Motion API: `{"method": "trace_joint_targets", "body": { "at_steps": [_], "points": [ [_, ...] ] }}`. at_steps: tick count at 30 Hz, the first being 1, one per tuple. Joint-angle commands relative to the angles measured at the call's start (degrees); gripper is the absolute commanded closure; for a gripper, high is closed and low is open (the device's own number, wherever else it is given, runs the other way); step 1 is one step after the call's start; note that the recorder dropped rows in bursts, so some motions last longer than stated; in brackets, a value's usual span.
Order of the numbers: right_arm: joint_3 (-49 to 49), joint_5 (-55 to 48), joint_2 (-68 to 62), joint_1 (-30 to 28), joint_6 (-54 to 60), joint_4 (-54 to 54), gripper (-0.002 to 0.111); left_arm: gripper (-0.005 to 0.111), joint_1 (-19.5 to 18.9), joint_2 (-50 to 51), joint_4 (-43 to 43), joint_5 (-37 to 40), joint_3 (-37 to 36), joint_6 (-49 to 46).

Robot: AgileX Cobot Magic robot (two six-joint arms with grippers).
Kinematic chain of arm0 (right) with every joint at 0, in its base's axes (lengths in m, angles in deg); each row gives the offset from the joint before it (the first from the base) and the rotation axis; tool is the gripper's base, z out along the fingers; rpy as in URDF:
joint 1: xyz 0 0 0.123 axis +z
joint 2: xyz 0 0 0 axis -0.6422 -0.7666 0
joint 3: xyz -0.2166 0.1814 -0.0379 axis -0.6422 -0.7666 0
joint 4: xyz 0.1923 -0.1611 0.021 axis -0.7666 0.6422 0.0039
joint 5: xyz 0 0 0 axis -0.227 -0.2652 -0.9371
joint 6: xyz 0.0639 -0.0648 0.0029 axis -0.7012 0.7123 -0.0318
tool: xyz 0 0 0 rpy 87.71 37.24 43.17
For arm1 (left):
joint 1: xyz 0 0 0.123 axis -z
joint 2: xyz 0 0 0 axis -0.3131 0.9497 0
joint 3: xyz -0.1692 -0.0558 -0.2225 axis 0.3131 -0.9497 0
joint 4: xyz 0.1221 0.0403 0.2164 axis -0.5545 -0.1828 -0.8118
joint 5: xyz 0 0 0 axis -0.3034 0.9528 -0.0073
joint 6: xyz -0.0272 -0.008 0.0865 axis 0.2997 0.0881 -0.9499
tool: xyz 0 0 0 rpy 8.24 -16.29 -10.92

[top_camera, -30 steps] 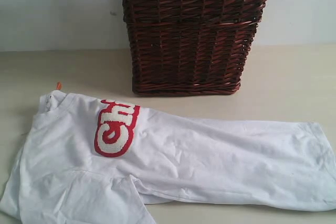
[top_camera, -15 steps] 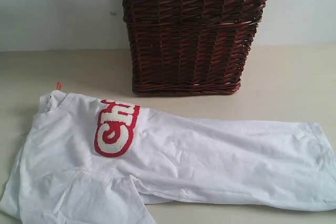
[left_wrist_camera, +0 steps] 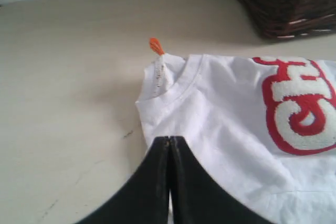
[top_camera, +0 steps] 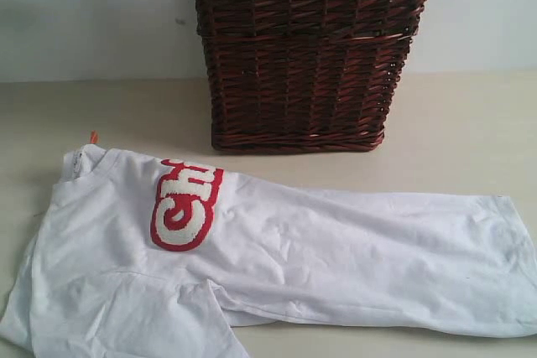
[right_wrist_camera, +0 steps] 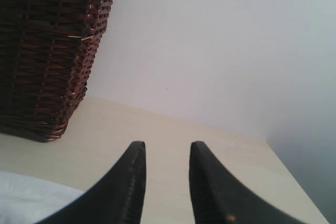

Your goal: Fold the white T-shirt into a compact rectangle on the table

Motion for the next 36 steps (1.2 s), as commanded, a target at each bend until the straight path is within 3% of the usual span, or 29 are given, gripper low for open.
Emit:
{"method": "trace_joint_targets", "body": {
  "at_steps": [1, 6, 9, 14, 21, 28, 31, 36],
  "points": [
    [-0.27, 0.37, 0.27, -0.21, -0.18, -0.15, 0.079, 0.107, 2.74, 3.94, 2.09, 3.67, 1.49, -3.77],
    [-0.27, 0.37, 0.27, -0.21, -0.18, -0.15, 0.079, 0.107, 4.63, 7.73, 1.99, 12.44, 1.49, -38.67],
    [-0.27, 0.37, 0.27, -0.21, -0.18, -0.15, 0.079, 0.107, 4.63, 10.15, 2.76, 20.05, 1.87, -48.84],
    [-0.27, 0.37, 0.27, -0.21, -0.18, -0.15, 0.079, 0.107, 4.63, 13.21, 2.76, 25.44, 1.98, -49.35],
    [-0.27, 0.37, 0.27, -0.21, -0.18, -0.15, 0.079, 0.107, 4.63, 14.25, 2.55, 21.23, 1.98, -49.89],
    [-0.27, 0.37, 0.27, -0.21, -0.18, -0.15, 0.079, 0.107, 4.63, 19.30, 1.96, 16.74, 1.98, -62.99],
    [-0.27, 0.37, 0.27, -0.21, -0.18, -0.15, 0.079, 0.107, 4.63, 23.18, 1.21, 12.91, 1.98, -63.83],
    [-0.27, 0.37, 0.27, -0.21, -0.18, -0.15, 0.079, 0.104, 4.63, 25.09, -3.99, 23.94, 1.98, -62.74]
  ]
}}
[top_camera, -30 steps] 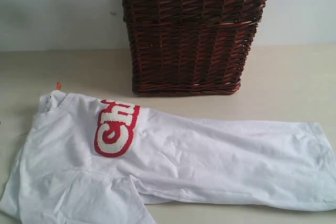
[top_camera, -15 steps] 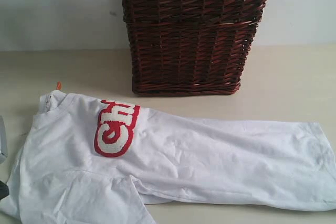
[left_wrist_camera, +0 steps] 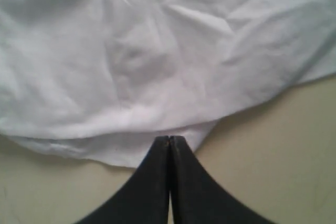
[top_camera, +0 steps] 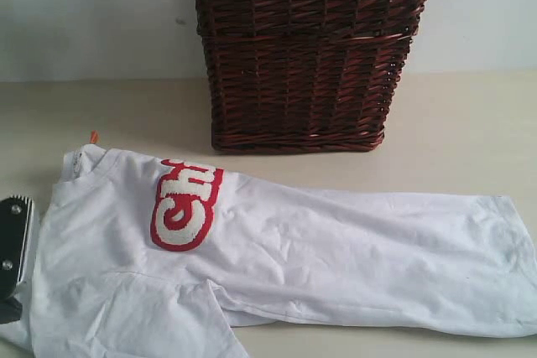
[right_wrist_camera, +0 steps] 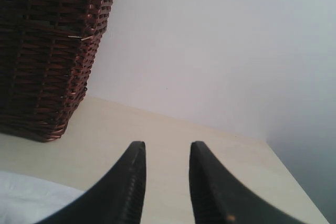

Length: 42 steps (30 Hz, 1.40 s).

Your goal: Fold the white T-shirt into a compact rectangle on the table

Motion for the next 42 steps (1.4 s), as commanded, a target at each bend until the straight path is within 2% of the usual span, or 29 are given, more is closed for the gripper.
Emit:
{"method": "trace_joint_targets", "body": {
  "at_steps": [1, 3, 4, 7, 9, 16, 26, 28, 35, 39, 42],
  "points": [
    [-0.27, 0.37, 0.27, -0.21, -0.18, -0.15, 0.079, 0.100, 0.25, 0.89, -4.00, 11.12, 0.52, 0.79],
    [-0.27, 0.37, 0.27, -0.21, -0.18, -0.15, 0.079, 0.089, 0.25, 0.89, -5.41, 14.92, 0.52, 1.27],
    [-0.27, 0.37, 0.27, -0.21, -0.18, -0.15, 0.079, 0.080, 0.25, 0.89, -6.05, 16.23, 0.52, 1.74],
    [-0.27, 0.37, 0.27, -0.21, -0.18, -0.15, 0.079, 0.060, 0.25, 0.89, -6.19, 16.22, 0.52, 1.83],
    [-0.27, 0.37, 0.27, -0.21, -0.18, -0.15, 0.079, 0.055, 0.25, 0.89, -6.38, 14.30, 0.52, 1.19],
    [-0.27, 0.37, 0.27, -0.21, -0.18, -0.15, 0.079, 0.062, 0.25, 6.90, -6.58, 5.50, 0.52, -4.00],
    [-0.27, 0.37, 0.27, -0.21, -0.18, -0.15, 0.079, 0.065, 0.25, 14.47, -6.58, 0.05, 0.52, -3.89],
    [-0.27, 0.37, 0.27, -0.21, -0.18, -0.15, 0.079, 0.072, 0.25, 14.46, -6.58, -1.23, 0.52, -3.89],
    [-0.27, 0.37, 0.27, -0.21, -0.18, -0.15, 0.079, 0.106, 0.25, 14.46, -6.58, -6.13, 0.52, -3.89],
    [-0.27, 0.37, 0.27, -0.21, -0.18, -0.15, 0.079, 0.107, 0.25, 14.46, -6.58, -4.91, 0.52, -3.89],
    [-0.27, 0.37, 0.27, -0.21, -0.18, -0.15, 0.079, 0.107, 0.25, 14.35, -6.58, -0.02, 0.52, -3.89]
  ]
}}
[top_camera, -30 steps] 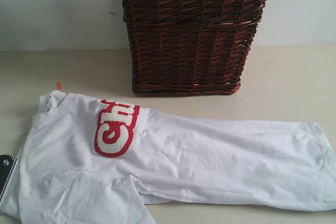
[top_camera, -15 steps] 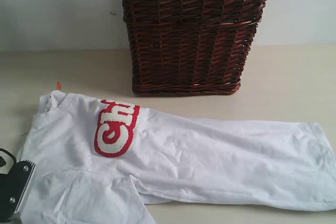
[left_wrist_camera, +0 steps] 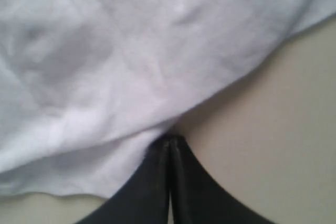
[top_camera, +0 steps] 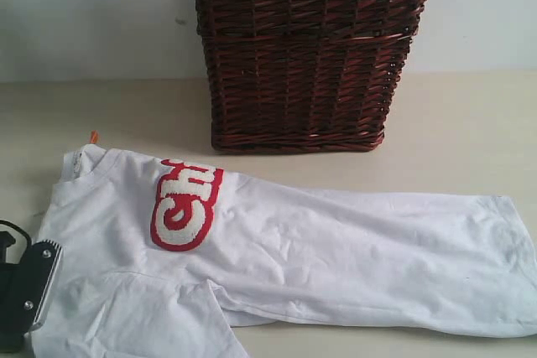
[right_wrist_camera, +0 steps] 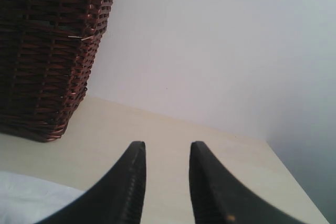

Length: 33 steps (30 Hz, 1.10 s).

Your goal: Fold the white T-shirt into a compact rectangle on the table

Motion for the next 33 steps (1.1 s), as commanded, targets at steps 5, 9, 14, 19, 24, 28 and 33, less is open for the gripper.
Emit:
{"method": "trace_joint_targets", "body": {
  "at_steps": [5, 9, 14, 19, 24, 28, 33],
  "points": [
    [-0.27, 0.37, 0.27, -0.21, -0.18, -0.15, 0.079, 0.107, 0.25, -2.56, -0.05, 15.76, 0.22, -0.34],
    [-0.27, 0.37, 0.27, -0.21, -0.18, -0.15, 0.079, 0.107, 0.25, -4.77, -0.05, 20.43, 0.22, -1.89],
    [-0.27, 0.37, 0.27, -0.21, -0.18, -0.15, 0.079, 0.107, 0.25, -5.59, 1.93, 12.21, 0.22, -1.89],
    [-0.27, 0.37, 0.27, -0.21, -0.18, -0.15, 0.079, 0.091, 0.25, -5.26, 5.44, 5.00, 0.22, -1.89],
    [-0.27, 0.37, 0.27, -0.21, -0.18, -0.15, 0.079, 0.061, 0.25, -5.26, 5.33, 2.37, 0.22, -1.89],
    [-0.27, 0.37, 0.27, -0.21, -0.18, -0.15, 0.079, 0.055, 0.25, -3.89, 5.33, -1.73, 0.22, -4.67],
    [-0.27, 0.37, 0.27, -0.21, -0.18, -0.15, 0.079, 0.056, 0.25, -0.21, 5.33, -1.27, 0.22, -7.43]
  ]
}}
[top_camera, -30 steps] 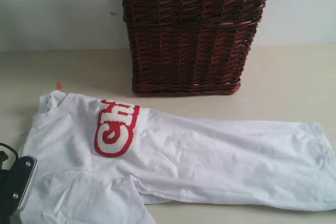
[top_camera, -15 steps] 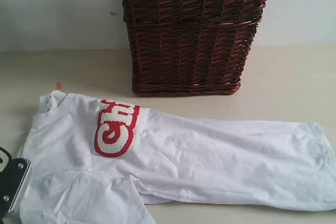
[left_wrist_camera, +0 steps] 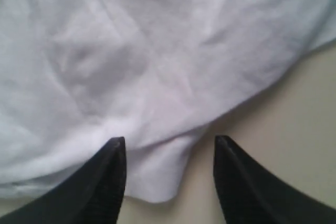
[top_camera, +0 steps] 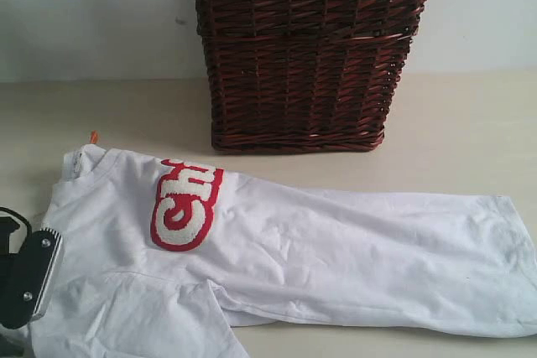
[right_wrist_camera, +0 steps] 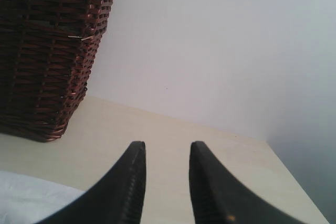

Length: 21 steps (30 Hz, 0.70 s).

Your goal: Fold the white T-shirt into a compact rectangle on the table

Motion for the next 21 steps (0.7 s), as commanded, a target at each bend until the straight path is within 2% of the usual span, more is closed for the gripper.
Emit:
{"method": "trace_joint_targets", "body": {
  "at_steps": [1, 5, 7, 9, 11, 12, 17, 19, 20, 21],
  "points": [
    [-0.27, 0.37, 0.27, -0.21, -0.18, -0.15, 0.079, 0.056, 0.25, 2.63, 0.67, 0.74, 0.13, -1.30],
    [-0.27, 0.37, 0.27, -0.21, -0.18, -0.15, 0.079, 0.056, 0.25, 4.02, 0.67, 1.20, 0.13, -1.30],
    [-0.27, 0.37, 0.27, -0.21, -0.18, -0.15, 0.079, 0.061, 0.25, 4.75, 0.67, 0.52, 0.13, -1.52],
    [-0.27, 0.37, 0.27, -0.21, -0.18, -0.15, 0.079, 0.078, 0.25, 5.35, 0.67, -0.20, 0.13, -1.52],
    [-0.27, 0.37, 0.27, -0.21, -0.18, -0.15, 0.079, 0.101, 0.25, 5.76, 0.67, -0.35, 0.13, -1.52],
    [-0.27, 0.37, 0.27, -0.21, -0.18, -0.15, 0.079, 0.106, 0.25, 5.76, 0.67, -0.35, 0.13, -1.52],
    [-0.27, 0.37, 0.27, -0.21, -0.18, -0.15, 0.079, 0.107, 0.25, 4.88, 0.29, 0.04, 0.13, -1.52],
    [-0.27, 0.37, 0.27, -0.21, -0.18, -0.15, 0.079, 0.107, 0.25, 3.95, 0.29, 5.73, 1.52, -2.25],
    [-0.27, 0.37, 0.27, -0.21, -0.18, -0.15, 0.079, 0.107, 0.25, 3.71, 0.29, 15.14, 4.13, -3.13],
    [-0.27, 0.37, 0.27, -0.21, -0.18, -0.15, 0.079, 0.107, 0.25, 3.68, 0.29, 19.51, 5.46, -3.29]
  ]
}}
